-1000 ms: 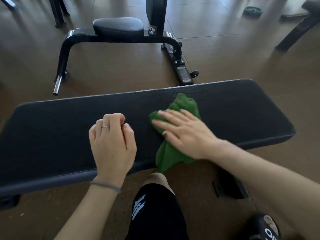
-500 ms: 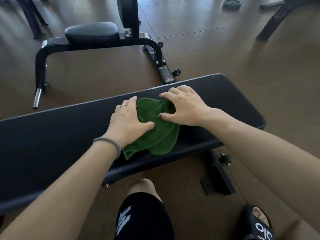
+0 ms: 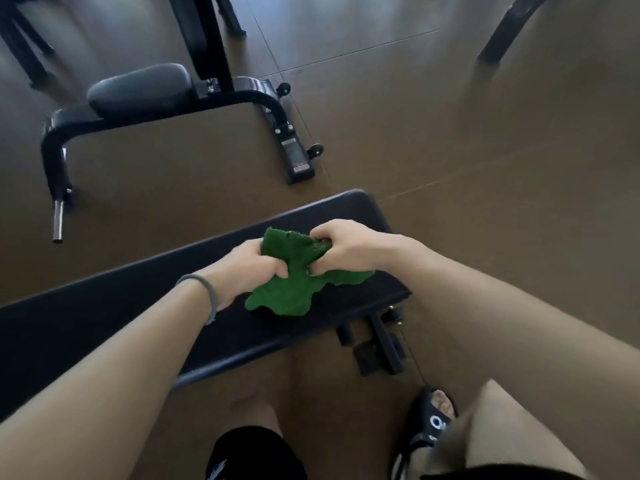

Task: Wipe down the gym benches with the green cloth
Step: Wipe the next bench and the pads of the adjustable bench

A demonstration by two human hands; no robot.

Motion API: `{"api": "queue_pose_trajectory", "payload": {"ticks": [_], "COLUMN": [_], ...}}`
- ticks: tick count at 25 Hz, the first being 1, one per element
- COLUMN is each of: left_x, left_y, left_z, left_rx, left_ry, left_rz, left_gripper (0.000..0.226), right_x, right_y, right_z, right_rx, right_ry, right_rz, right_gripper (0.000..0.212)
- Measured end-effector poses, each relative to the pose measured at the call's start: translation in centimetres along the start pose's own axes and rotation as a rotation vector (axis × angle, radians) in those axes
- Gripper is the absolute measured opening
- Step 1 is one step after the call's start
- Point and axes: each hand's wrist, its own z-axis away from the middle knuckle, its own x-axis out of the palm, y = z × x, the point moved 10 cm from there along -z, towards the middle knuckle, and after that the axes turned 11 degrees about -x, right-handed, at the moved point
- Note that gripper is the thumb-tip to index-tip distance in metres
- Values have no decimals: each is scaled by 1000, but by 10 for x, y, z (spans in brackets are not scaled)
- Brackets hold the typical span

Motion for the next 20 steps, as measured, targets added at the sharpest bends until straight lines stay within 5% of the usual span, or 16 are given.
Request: {"api": "queue_pose_trajectory", "payload": {"ticks": [11,20], "left_x": [4,40], "left_y": [196,376], "left_z": [202,219], "left_rx": [-69,-112], "left_ry": [-299,-268], "left_rz": [87,152], "left_gripper": [40,40], "right_x": [-203,-386], "right_y": [-109,-49], "right_z": [162,199], "right_rx": [146,104], "right_ry": [-108,-97], "right_rz": [-162,-173], "right_gripper": [21,15]}}
